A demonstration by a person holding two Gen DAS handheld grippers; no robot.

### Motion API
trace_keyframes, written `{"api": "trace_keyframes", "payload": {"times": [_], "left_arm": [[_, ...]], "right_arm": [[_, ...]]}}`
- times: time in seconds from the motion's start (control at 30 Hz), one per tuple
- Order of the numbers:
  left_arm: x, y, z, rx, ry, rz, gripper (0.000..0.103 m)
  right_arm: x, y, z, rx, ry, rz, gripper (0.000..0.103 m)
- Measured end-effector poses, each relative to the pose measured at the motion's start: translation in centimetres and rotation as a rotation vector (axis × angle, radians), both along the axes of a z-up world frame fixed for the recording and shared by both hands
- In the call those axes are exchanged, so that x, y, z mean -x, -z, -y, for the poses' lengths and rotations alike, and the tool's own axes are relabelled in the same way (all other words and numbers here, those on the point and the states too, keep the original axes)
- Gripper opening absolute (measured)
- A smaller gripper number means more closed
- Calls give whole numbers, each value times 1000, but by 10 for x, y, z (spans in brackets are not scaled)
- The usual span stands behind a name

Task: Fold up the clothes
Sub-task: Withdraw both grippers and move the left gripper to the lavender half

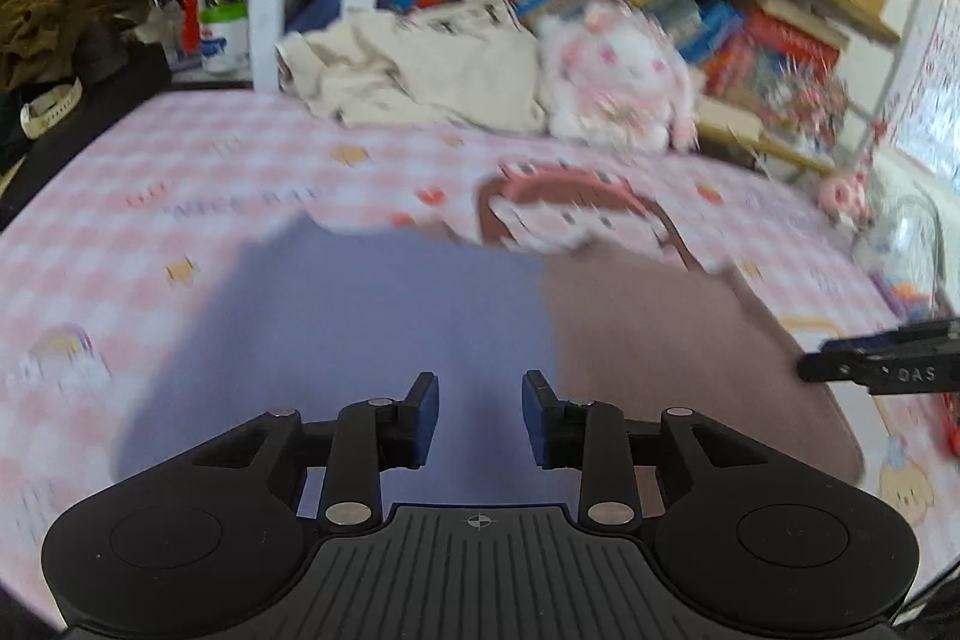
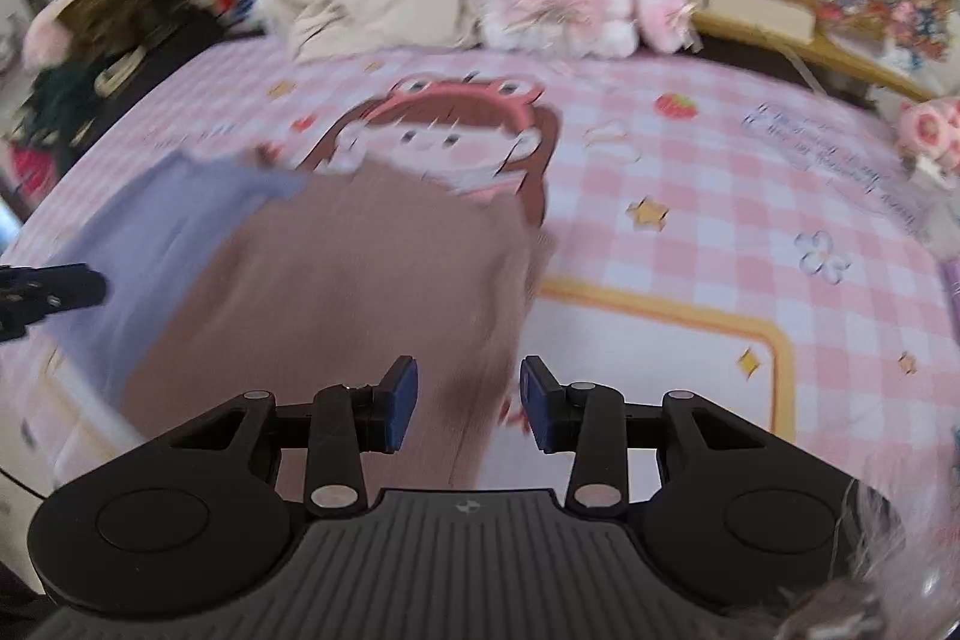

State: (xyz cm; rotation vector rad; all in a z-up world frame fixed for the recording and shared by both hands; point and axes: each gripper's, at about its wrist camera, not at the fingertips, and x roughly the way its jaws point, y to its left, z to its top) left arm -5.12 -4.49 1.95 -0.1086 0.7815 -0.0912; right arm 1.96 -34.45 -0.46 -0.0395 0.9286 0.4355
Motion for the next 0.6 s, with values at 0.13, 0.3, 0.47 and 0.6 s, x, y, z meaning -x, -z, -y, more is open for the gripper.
{"api": "trace_keyframes", "payload": {"times": [0.13, 0.3, 0.47, 0.6], "left_arm": [[22, 1, 27, -61, -21, 31, 71], [34, -2, 42, -114, -67, 48, 77], [33, 0, 43, -111, -104, 43, 80], [32, 4, 36, -76, -137, 20, 80]], "right_arm": [[11, 5, 8, -13, -56, -32, 38], [18, 5, 16, -83, -75, -92, 39], [22, 7, 11, -87, -80, -97, 40], [19, 11, 11, -90, -67, -116, 40]]}}
